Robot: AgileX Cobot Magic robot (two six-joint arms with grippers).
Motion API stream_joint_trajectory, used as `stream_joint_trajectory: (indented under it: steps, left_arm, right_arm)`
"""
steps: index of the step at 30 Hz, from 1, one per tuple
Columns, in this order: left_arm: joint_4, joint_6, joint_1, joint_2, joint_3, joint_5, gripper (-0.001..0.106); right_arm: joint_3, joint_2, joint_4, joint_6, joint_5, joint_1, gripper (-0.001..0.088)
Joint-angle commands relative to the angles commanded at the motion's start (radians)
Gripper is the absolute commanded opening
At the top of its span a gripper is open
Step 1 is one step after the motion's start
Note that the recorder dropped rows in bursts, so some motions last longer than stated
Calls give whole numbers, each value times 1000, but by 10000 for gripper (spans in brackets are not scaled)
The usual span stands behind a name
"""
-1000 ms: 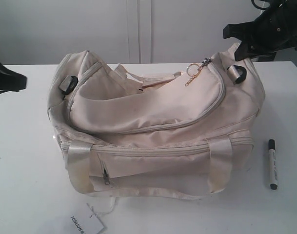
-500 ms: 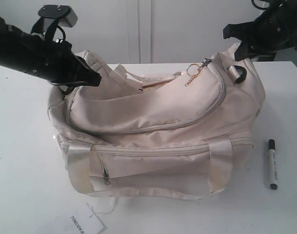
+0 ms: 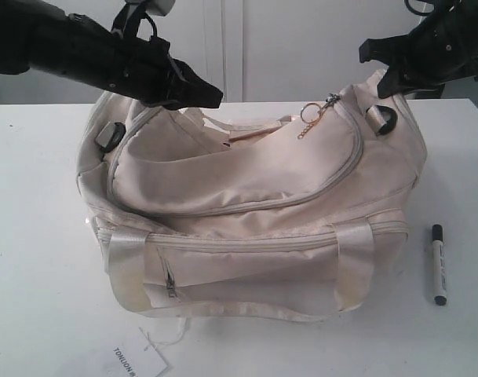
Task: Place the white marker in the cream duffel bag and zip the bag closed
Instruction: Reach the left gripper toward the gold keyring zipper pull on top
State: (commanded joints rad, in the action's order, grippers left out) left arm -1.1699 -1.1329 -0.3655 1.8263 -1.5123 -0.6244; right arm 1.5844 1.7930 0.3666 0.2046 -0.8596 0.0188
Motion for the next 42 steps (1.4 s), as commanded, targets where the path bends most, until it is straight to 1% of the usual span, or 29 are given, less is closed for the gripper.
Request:
stream_joint_trajectory:
  steps: [8, 11, 15, 19, 20, 21, 23, 24, 25, 27, 29, 31, 34, 39, 42]
  left_arm:
    - [0, -69, -66, 79, -90, 6, 0]
    - [-8, -76, -113, 118, -141, 31, 0]
    - [-8, -95, -135, 140, -168, 33, 0]
    - [-11, -102, -142, 155, -186, 61, 0]
    - [-11, -125, -145, 155, -186, 67, 1]
    - [-11, -155, -147, 155, -186, 55, 15]
    - [-11, -210, -158, 155, -186, 53, 93]
    - [-12, -249, -166, 155, -186, 81, 184]
    - [-15, -270, -171, 155, -186, 97, 236]
    - [-34, -371, -193, 155, -186, 132, 443]
    - [-67, -418, -202, 155, -186, 135, 552]
    - [-75, -418, -205, 157, -186, 155, 575]
    - [-97, -418, -205, 169, -186, 165, 575]
    - [-181, -420, -205, 206, -188, 166, 575]
    - [-209, -441, -205, 225, -188, 163, 575]
  right_arm:
    - [0, 0, 0, 0, 0, 0, 0]
    - [0, 0, 0, 0, 0, 0, 0]
    - [0, 0, 0, 0, 0, 0, 0]
    - [0, 0, 0, 0, -4, 0, 0]
    - [0, 0, 0, 0, -7, 0, 0]
    - [0, 0, 0, 0, -7, 0, 0]
    - [0, 0, 0, 0, -7, 0, 0]
    - [0, 0, 0, 0, -7, 0, 0]
    - [0, 0, 0, 0, -7, 0, 0]
    - [0, 0, 0, 0, -7, 0, 0]
    - [0, 0, 0, 0, -7, 0, 0]
    - [0, 0, 0, 0, -7, 0, 0]
    - [0, 0, 0, 0, -7, 0, 0]
    - [0, 0, 0, 0, -7, 0, 0]
    - [0, 0, 0, 0, -7, 0, 0]
